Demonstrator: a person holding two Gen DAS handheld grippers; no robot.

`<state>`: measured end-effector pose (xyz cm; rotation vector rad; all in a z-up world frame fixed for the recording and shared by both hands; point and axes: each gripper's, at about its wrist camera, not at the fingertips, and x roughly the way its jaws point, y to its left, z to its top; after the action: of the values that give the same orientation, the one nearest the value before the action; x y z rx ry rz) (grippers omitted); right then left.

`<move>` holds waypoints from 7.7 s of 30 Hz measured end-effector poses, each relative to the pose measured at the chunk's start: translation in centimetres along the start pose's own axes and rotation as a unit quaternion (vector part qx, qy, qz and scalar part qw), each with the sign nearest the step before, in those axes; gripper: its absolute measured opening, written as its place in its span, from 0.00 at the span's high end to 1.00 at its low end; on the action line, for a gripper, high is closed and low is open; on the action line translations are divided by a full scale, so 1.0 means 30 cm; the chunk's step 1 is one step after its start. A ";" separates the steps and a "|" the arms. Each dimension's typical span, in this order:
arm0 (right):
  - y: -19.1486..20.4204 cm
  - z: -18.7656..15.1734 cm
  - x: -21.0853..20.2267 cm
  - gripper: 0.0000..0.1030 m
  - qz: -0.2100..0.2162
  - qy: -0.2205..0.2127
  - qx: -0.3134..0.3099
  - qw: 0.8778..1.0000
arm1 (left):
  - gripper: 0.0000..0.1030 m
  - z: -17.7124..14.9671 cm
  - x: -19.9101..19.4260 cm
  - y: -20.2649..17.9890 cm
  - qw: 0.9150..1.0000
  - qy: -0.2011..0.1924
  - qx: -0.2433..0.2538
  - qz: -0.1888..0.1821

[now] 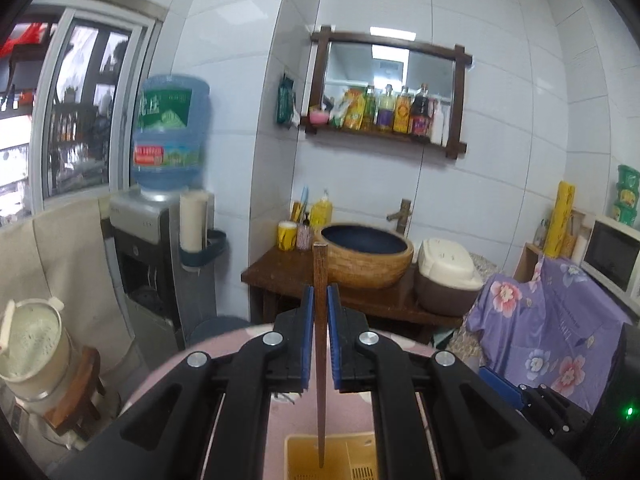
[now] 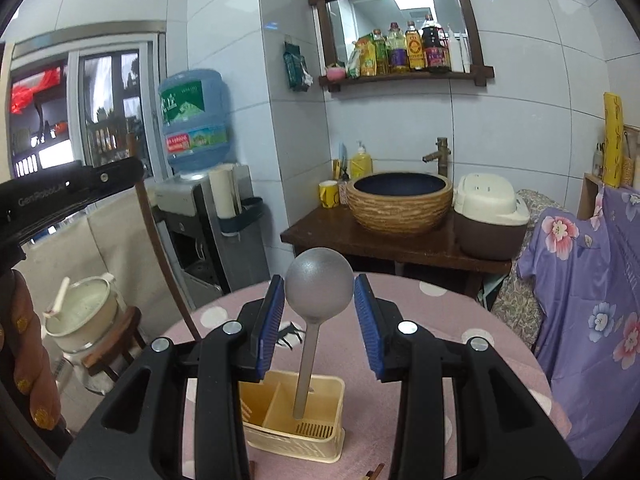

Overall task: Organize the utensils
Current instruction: 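Lift the grey spoon with the right tool while the left tool grasps a wooden chopstick, then drop the grey spoon and chopstick into the cream holder, open both tools, then move both tools back over the remaining chopsticks and spoons, then grasp a wooden chopstick with each tool and lift them, then lower both held chopsticks into the cream holder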

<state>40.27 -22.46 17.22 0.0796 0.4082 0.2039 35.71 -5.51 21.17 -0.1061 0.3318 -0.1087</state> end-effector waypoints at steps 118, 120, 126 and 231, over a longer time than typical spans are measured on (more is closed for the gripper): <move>-0.221 -0.844 -0.087 0.54 -0.114 0.241 0.071 0.961 | 0.50 -0.975 -0.095 0.175 0.953 0.294 -0.032 0.060; -0.218 -0.846 -0.087 0.54 -0.115 0.237 0.067 0.962 | 0.50 -0.967 -0.075 0.178 0.952 0.296 -0.030 0.064; -0.215 -0.850 -0.093 0.54 -0.115 0.236 0.065 0.963 | 0.57 -0.957 -0.039 0.172 0.952 0.295 -0.032 0.078; -0.245 -0.283 -0.242 0.93 -0.015 0.042 0.039 0.998 | 0.92 -0.355 -0.232 0.235 0.997 0.054 -0.032 0.033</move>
<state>31.66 -30.88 11.40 0.1419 0.5000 0.1626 26.26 1.40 12.51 -0.1537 0.4472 -0.0381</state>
